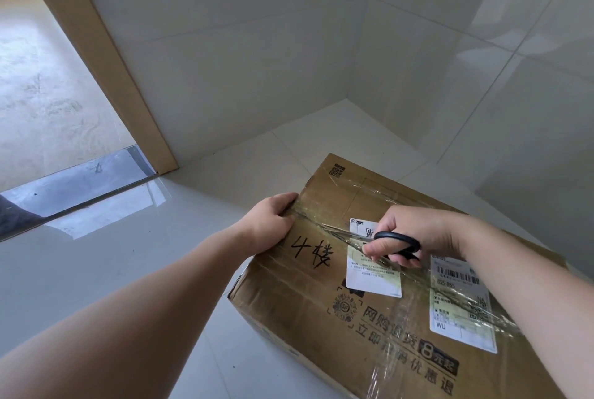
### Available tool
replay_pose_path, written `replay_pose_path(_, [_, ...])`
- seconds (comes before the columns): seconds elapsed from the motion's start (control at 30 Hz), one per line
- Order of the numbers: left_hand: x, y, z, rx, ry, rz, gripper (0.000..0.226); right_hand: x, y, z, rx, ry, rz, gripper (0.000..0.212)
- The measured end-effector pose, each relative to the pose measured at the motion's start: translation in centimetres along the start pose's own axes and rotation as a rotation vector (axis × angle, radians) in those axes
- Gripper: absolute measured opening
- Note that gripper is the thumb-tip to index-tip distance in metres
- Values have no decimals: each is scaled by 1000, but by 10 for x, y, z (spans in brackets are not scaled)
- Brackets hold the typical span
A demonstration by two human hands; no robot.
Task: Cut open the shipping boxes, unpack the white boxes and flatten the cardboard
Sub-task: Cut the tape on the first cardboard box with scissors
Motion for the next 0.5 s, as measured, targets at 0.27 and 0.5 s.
replay_pose_path(0.27, [13,-4,4,154,-96,-229,90,-6,-7,-17,23,62,-16,54])
replay_pose_path(0.5, [2,-1,2,151,-20,-88,98,-19,-7,-31,49,109,-7,44])
Point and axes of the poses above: each hand's wrist, its own z-axis away from the middle knuckle, its own y-axis out of the back of the hand, x = y × z, the point moved 8 cm from there along -z, towards the middle knuckle, and after that the axes turned 12 degrees about y, right-handed, at the moved point
